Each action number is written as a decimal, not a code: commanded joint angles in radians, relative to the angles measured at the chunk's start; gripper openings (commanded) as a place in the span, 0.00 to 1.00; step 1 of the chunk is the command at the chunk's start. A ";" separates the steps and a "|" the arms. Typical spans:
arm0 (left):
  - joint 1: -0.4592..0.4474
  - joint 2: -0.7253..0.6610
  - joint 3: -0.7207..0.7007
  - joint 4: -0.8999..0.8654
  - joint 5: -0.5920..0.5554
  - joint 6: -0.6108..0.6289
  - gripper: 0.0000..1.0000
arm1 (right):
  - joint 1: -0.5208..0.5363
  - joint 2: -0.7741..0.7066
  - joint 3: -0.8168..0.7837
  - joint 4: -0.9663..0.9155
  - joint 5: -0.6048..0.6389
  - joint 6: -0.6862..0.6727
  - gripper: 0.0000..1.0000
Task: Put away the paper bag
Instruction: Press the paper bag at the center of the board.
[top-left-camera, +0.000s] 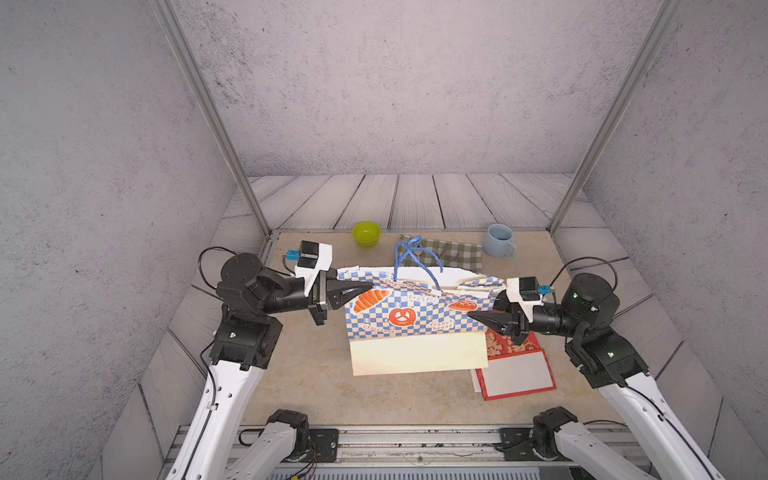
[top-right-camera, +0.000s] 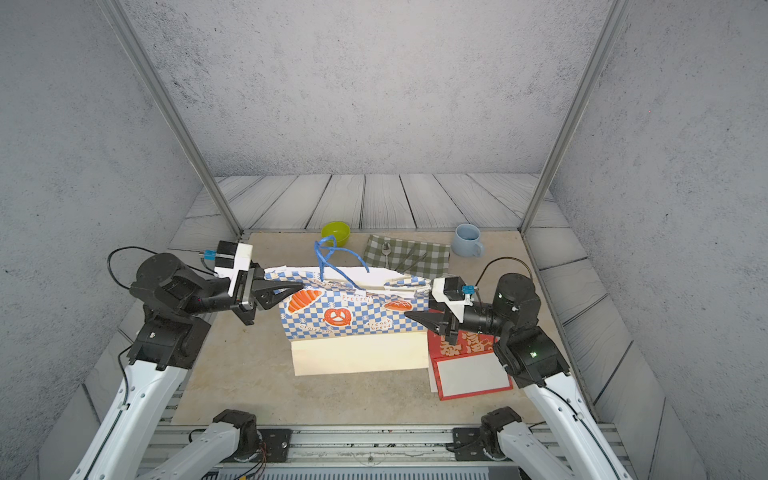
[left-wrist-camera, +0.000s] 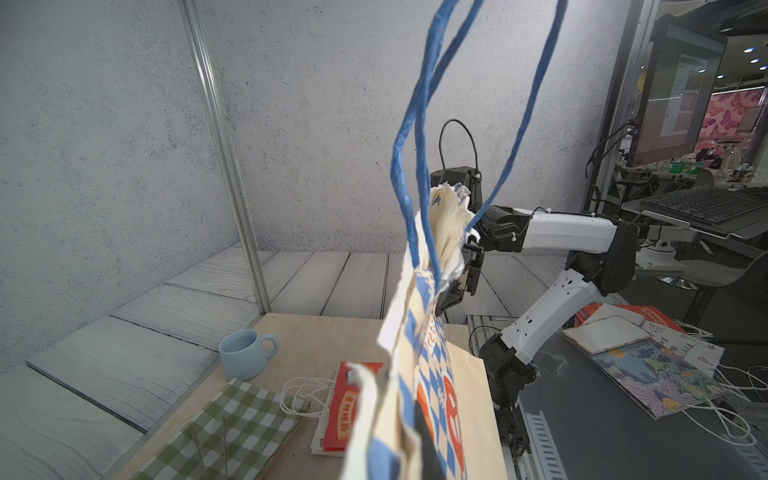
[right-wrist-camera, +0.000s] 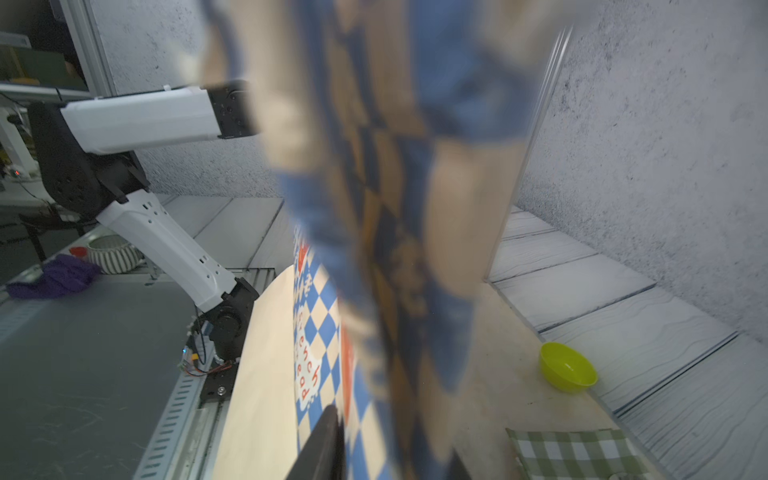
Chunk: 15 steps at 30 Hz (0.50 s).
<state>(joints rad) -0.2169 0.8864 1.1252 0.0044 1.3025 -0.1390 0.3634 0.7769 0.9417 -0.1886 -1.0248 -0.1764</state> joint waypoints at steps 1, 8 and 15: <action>-0.005 -0.003 0.016 -0.022 -0.002 0.034 0.00 | 0.001 -0.008 0.030 0.013 -0.024 0.031 0.24; -0.006 -0.003 0.007 -0.019 0.003 0.030 0.00 | 0.000 -0.021 0.075 0.042 0.073 0.059 0.77; -0.006 0.002 -0.009 -0.018 0.003 0.038 0.00 | 0.002 0.040 0.131 0.100 -0.012 0.127 0.58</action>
<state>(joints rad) -0.2173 0.8890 1.1229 -0.0193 1.3022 -0.1123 0.3634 0.7986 1.0473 -0.1280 -0.9981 -0.0929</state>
